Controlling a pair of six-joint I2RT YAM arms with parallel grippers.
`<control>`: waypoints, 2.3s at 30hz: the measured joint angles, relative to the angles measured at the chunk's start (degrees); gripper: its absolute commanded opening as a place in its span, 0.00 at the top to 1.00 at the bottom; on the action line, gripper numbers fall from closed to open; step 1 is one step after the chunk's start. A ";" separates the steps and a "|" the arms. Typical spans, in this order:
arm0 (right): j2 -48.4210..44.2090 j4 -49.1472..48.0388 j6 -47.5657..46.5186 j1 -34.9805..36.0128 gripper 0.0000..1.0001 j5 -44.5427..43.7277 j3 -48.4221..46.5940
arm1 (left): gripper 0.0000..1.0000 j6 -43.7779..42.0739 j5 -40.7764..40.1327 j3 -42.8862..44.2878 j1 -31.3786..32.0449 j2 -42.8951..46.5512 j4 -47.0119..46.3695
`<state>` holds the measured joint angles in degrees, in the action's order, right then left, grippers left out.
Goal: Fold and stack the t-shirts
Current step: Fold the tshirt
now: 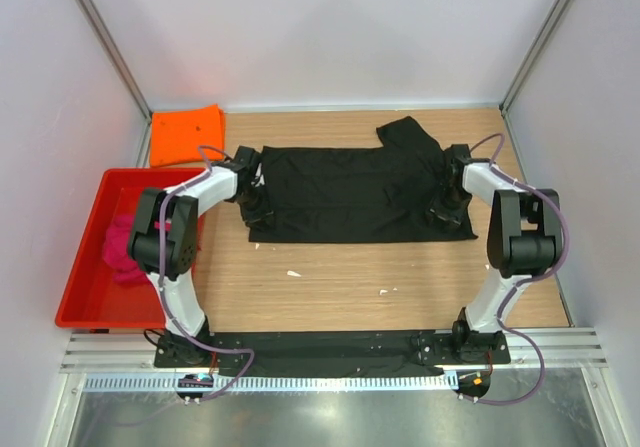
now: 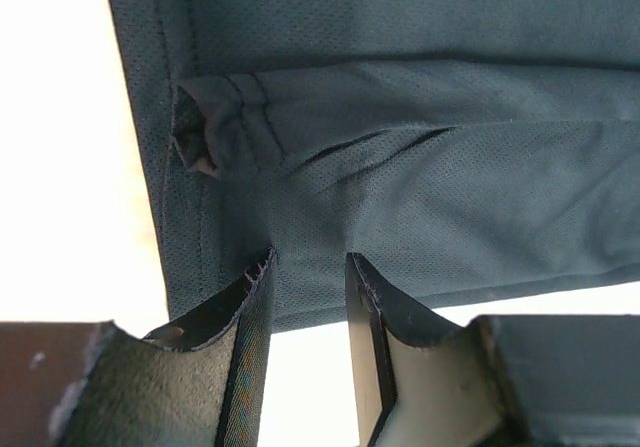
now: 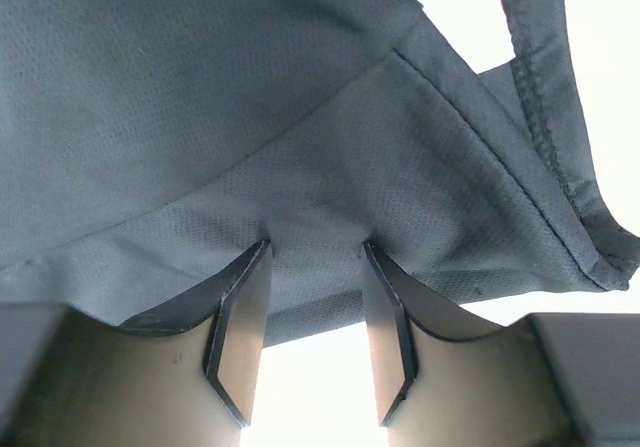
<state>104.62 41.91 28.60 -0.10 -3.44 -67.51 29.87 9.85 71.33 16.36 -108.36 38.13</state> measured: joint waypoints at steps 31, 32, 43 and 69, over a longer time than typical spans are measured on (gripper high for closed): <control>-8.83 -4.72 3.56 -3.41 0.35 2.56 -9.81 | 0.48 -0.02 -2.78 18.91 -0.15 9.05 9.01; -6.75 -7.28 3.80 -3.41 0.37 2.62 -11.96 | 0.48 -0.44 -2.78 21.22 -1.33 7.37 8.59; 20.28 -25.81 2.95 -3.41 0.39 6.08 -34.99 | 0.52 0.87 0.81 25.33 -5.92 -5.75 4.04; 37.64 -6.43 -10.93 -4.20 0.47 7.91 -56.81 | 0.47 -1.86 -2.01 39.12 -8.22 -21.00 7.54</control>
<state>142.26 35.48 17.67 -4.29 4.47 -124.31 28.01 7.84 110.45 8.14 -129.36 45.67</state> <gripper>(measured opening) 0.542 0.538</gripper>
